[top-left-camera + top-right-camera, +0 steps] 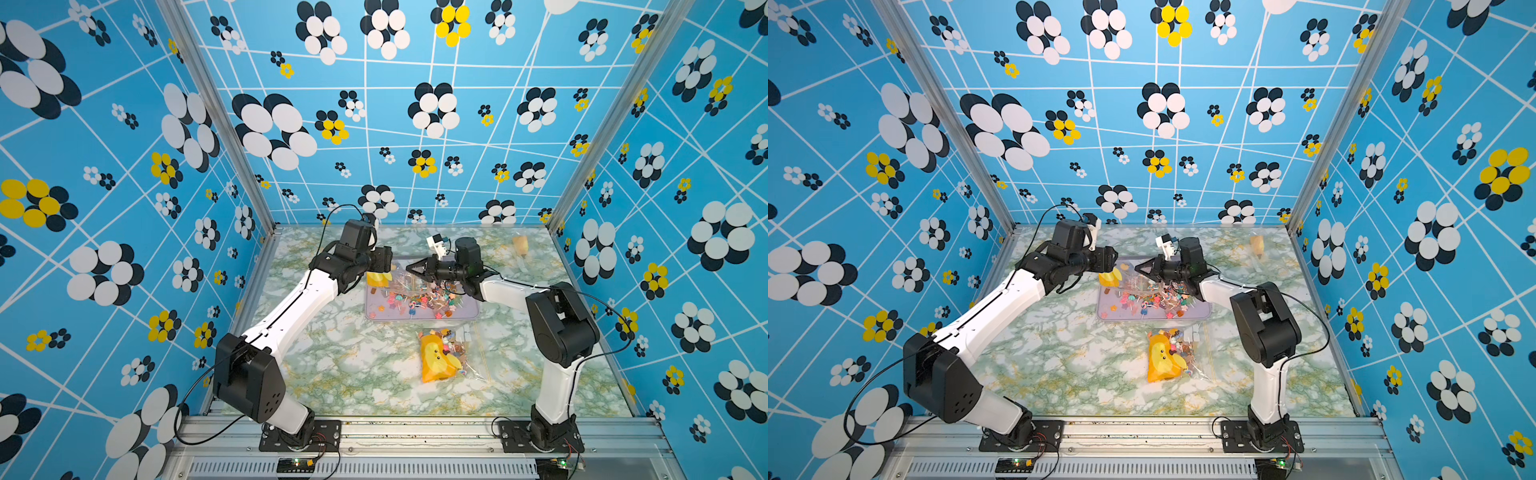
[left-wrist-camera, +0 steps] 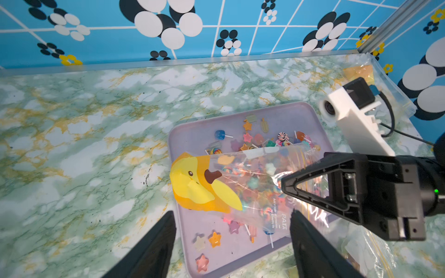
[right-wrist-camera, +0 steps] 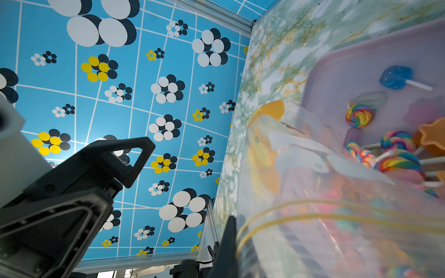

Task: Pour candies out of the ziploc bag
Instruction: 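Pour the candies out of the ziploc bag onto the tray.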

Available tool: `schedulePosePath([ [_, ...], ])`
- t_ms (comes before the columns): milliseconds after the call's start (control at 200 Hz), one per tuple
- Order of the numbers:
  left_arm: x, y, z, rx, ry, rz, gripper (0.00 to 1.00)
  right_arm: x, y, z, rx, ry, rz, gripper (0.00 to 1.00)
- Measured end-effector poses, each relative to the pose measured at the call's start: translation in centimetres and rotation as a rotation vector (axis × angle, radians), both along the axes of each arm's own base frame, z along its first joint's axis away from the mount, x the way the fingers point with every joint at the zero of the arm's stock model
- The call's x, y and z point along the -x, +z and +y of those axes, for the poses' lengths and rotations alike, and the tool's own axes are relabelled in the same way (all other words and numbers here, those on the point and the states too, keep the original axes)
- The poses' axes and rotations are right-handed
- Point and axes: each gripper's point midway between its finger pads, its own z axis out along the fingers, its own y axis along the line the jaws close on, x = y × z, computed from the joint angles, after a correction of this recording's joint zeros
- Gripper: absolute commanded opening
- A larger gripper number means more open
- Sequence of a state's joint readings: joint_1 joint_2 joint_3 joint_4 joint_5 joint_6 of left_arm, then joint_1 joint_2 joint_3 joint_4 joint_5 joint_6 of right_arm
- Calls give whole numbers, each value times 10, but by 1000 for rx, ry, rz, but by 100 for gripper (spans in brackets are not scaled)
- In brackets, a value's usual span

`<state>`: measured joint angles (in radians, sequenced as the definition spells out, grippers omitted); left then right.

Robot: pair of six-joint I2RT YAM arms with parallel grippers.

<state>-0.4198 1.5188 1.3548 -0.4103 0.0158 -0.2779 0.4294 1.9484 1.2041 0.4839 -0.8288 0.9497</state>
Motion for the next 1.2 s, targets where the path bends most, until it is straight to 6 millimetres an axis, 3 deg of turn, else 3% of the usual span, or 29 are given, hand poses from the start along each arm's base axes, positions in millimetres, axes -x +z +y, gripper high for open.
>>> schedulePosePath([
  [135,3,-6,20,65,55,17,78,2,1,2,-6,5,4,0],
  [280,-1,-15,29,157,89,30,79,2,10,4,-37,13,-5,0],
  [550,-7,-77,52,350,185,133,81,1,35,8,-125,24,-35,0],
  [655,-13,-92,49,396,191,148,82,1,40,9,-139,30,-42,0],
  [1009,-32,-65,34,523,125,19,87,9,50,8,-166,53,-44,0],
  [1199,-37,-66,31,533,108,-4,84,10,54,9,-187,61,-44,0],
])
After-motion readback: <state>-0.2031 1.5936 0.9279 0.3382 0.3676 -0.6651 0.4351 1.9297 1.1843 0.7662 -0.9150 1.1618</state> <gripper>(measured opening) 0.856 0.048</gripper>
